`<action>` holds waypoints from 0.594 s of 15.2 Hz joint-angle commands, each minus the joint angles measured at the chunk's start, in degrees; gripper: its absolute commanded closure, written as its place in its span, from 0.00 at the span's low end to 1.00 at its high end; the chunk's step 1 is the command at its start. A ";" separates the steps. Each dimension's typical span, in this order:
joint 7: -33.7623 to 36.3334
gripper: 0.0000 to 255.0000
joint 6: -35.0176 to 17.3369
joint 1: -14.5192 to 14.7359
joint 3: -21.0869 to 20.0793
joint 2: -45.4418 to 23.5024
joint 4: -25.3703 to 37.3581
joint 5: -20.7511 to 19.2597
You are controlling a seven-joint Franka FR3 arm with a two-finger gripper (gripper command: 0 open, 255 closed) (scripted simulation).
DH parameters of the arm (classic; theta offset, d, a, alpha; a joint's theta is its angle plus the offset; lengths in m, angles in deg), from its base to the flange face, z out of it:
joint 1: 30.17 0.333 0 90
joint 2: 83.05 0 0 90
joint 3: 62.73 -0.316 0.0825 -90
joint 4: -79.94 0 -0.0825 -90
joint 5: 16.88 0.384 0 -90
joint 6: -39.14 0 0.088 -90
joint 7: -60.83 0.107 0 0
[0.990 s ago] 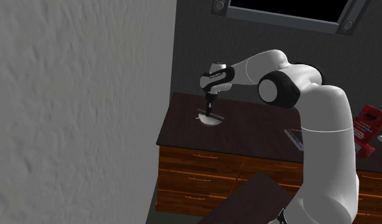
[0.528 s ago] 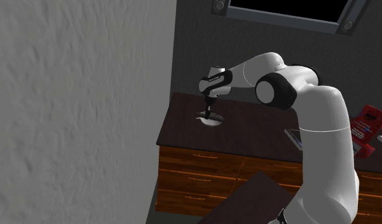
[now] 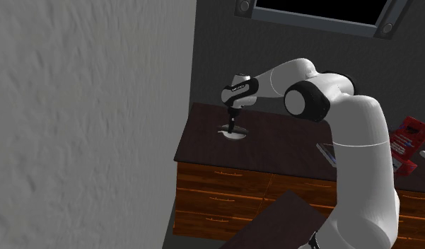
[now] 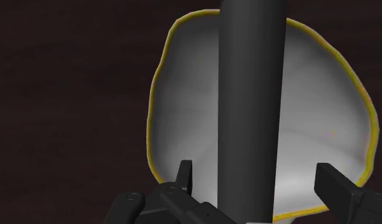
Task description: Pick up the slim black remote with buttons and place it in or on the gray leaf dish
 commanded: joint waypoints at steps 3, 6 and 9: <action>0.25 0.00 1.37 0.22 0.28 1.07 0.34 -0.45; 0.97 0.00 5.34 0.80 0.96 3.84 1.69 -1.65; 0.97 0.00 5.34 0.80 0.96 3.84 1.69 -1.65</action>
